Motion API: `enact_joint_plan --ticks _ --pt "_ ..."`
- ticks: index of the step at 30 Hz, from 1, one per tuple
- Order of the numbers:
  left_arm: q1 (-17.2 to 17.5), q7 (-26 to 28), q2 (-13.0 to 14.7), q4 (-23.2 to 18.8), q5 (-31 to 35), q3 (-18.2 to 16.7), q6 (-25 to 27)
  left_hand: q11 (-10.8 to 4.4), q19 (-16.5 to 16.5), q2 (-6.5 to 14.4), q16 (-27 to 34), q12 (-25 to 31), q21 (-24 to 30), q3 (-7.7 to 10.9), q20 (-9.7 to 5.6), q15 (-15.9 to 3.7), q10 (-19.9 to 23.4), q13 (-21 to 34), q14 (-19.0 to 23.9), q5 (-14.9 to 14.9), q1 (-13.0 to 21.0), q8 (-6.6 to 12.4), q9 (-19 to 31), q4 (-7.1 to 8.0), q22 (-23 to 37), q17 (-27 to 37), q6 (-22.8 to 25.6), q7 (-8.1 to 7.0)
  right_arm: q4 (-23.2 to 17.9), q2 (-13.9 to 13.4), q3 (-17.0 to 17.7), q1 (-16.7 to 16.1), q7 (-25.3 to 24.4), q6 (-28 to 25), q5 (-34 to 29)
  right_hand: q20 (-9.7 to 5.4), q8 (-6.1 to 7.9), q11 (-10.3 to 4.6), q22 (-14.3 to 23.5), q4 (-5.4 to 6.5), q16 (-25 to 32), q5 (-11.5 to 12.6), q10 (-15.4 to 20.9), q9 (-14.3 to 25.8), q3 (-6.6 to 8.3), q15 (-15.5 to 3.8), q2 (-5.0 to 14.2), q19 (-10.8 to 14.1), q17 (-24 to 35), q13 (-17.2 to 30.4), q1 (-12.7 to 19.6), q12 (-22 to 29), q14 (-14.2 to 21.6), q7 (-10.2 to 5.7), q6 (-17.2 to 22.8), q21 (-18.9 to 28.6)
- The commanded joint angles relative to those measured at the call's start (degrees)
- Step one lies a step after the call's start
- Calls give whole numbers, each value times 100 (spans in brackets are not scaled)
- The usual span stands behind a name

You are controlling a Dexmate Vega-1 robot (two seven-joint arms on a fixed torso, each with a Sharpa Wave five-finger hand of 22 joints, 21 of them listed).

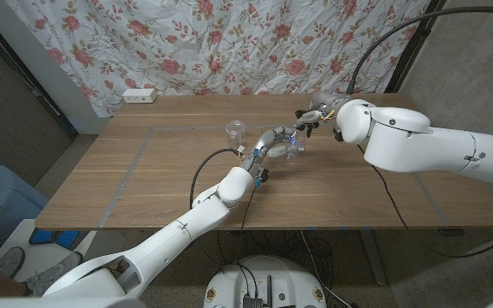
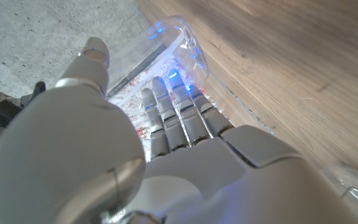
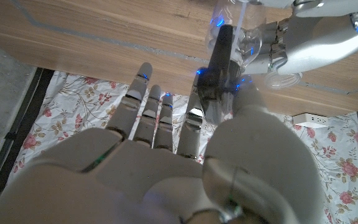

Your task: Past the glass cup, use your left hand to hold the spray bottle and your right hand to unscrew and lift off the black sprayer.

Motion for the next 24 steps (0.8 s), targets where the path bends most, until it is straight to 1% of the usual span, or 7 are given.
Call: enact_joint_plan --ticks 1,4,5,6,11,20,24 --pt "-69 -41 -21 95 -34 -6 -27 -491 55 1087 -28 26 -7 125 -152 -684 532 9 30 37 -253 1124 34 45 28 16 168 -140 103 4 224 -199 61 229 -93 -51 27 -43 10 9 37 6 40 14 46 -51 -7 31 19 13 96 36 10 4 55 34" --pt "-96 -64 -34 141 -52 -5 -51 -493 55 1088 -27 21 -7 124 -153 -682 524 9 31 36 -255 1126 33 49 29 19 172 -134 135 0 334 -295 60 337 -127 -55 40 -64 10 2 43 7 53 8 54 -73 -14 44 21 12 138 34 19 -22 103 36" --pt "-105 -71 -38 158 -57 -5 -62 -497 57 1086 -31 21 -6 124 -152 -676 525 9 23 36 -256 1126 33 48 29 18 172 -135 148 6 363 -320 68 355 -139 -60 44 -93 11 -2 52 8 82 5 62 -85 -13 48 24 12 162 42 38 -34 121 35" --pt "-116 -79 -42 174 -57 -2 -69 -493 55 1089 -33 21 -7 127 -156 -676 522 10 25 37 -255 1129 33 49 29 17 178 -133 162 10 354 -308 101 364 -164 -75 51 -106 11 -3 66 9 104 4 72 -121 -9 61 28 12 196 44 65 -61 147 37" --pt "-175 -111 -71 270 -72 5 -115 -489 56 1086 -28 20 -7 126 -154 -681 528 8 29 36 -249 1128 33 45 29 22 173 -145 208 39 430 -344 205 429 -240 -85 51 -101 12 -2 71 9 132 -1 80 -131 -10 75 33 12 233 47 67 -73 161 39" --pt "-259 -175 -102 384 -86 24 -173 -492 57 1079 -25 20 -7 125 -151 -685 533 11 33 36 -241 1132 31 41 29 28 176 -149 269 30 586 -425 384 603 -383 -101 73 -175 15 7 97 11 207 -14 104 -184 3 165 55 13 328 53 93 -110 256 63" --pt "-292 -209 -119 436 -97 36 -201 -498 59 1077 -29 20 -7 128 -150 -700 534 12 31 36 -239 1132 30 41 29 27 172 -137 286 49 681 -511 412 640 -449 -107 86 -198 16 11 109 12 224 -20 114 -227 9 186 65 13 372 48 102 -128 309 64"
